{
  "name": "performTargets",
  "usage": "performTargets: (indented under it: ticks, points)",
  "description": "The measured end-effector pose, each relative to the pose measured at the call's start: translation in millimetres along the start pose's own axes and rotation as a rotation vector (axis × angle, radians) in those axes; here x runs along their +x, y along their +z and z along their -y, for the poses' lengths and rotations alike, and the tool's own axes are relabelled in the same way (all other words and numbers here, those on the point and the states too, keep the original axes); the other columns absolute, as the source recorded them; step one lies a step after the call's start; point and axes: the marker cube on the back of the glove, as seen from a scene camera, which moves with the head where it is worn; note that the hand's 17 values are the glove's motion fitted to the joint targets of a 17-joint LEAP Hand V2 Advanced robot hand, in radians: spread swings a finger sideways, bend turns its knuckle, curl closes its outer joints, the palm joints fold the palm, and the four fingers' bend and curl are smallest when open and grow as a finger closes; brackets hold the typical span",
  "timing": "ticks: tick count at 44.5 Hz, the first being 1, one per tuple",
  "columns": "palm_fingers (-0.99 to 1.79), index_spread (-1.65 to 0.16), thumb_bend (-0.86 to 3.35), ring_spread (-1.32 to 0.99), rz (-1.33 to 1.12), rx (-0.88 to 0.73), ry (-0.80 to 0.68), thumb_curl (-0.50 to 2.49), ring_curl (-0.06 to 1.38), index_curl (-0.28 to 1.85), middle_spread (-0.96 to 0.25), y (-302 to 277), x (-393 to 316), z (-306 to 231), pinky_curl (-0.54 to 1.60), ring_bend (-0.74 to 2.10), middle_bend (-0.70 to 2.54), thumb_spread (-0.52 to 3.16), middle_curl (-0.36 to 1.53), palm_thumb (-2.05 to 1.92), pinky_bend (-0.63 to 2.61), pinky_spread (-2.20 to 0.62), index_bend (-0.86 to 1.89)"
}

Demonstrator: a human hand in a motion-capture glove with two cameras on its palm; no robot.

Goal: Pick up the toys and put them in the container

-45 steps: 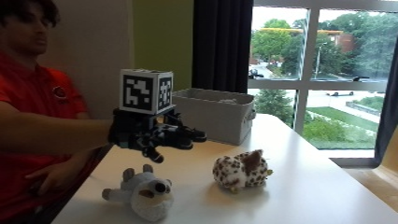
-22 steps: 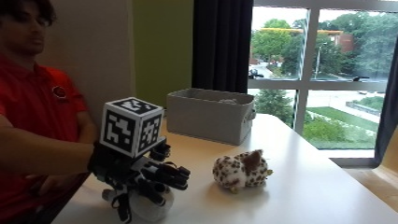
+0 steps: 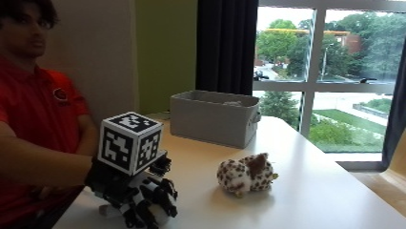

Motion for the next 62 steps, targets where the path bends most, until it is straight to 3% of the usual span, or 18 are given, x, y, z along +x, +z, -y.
performTargets:
  ticks: [9, 16, 23, 38, 50, 54, 59, 62]
  points:
    - [0.75, -0.42, 0.18, -0.22, -0.095, 0.111, -0.013, 0.42, 0.3, 0.37, -0.21, -3.9, -9.2, 4.9, 0.32, 0.78, 0.25, 1.28, 0.23, 0.41, 1.13, -0.34, 0.31]
    - [1.02, -0.43, 0.2, -0.37, -0.183, 0.229, -0.043, 0.53, 0.32, 0.44, -0.32, -7.1, -17.1, 12.7, 0.31, 0.81, 0.37, 1.08, 0.29, 0.55, 1.02, -0.4, 0.42]
    - [1.2, -0.42, 0.2, -0.43, -0.118, 0.245, -0.056, 0.62, 0.37, 0.54, -0.38, -13.7, -21.3, 18.1, 0.32, 0.87, 0.53, 0.89, 0.37, 0.62, 0.93, -0.42, 0.56]
    - [1.17, -0.4, 0.17, -0.45, -0.022, 0.298, -0.17, 0.78, 0.45, 0.69, -0.41, -89.5, -88.6, 5.5, 0.36, 0.99, 0.73, 0.61, 0.49, 0.62, 0.94, -0.44, 0.66]
    - [1.12, -0.38, 0.16, -0.45, -0.046, 0.356, -0.418, 0.88, 0.47, 0.78, -0.41, -158.9, -202.5, -10.4, 0.39, 1.01, 0.74, 0.48, 0.54, 0.61, 0.96, -0.44, 0.67]
    - [1.11, -0.38, 0.16, -0.45, -0.06, 0.377, -0.417, 0.91, 0.47, 0.81, -0.42, -172.8, -239.7, -8.2, 0.39, 1.02, 0.74, 0.46, 0.55, 0.6, 0.96, -0.44, 0.66]
    - [1.1, -0.38, 0.15, -0.45, -0.005, 0.379, -0.523, 0.95, 0.47, 0.84, -0.42, -187.0, -288.4, -16.6, 0.4, 1.01, 0.73, 0.43, 0.57, 0.6, 0.96, -0.44, 0.66]
    - [1.1, -0.39, 0.15, -0.45, 0.036, 0.381, -0.485, 0.97, 0.48, 0.85, -0.42, -195.4, -317.5, -19.3, 0.4, 1.02, 0.72, 0.42, 0.58, 0.59, 0.97, -0.44, 0.65]
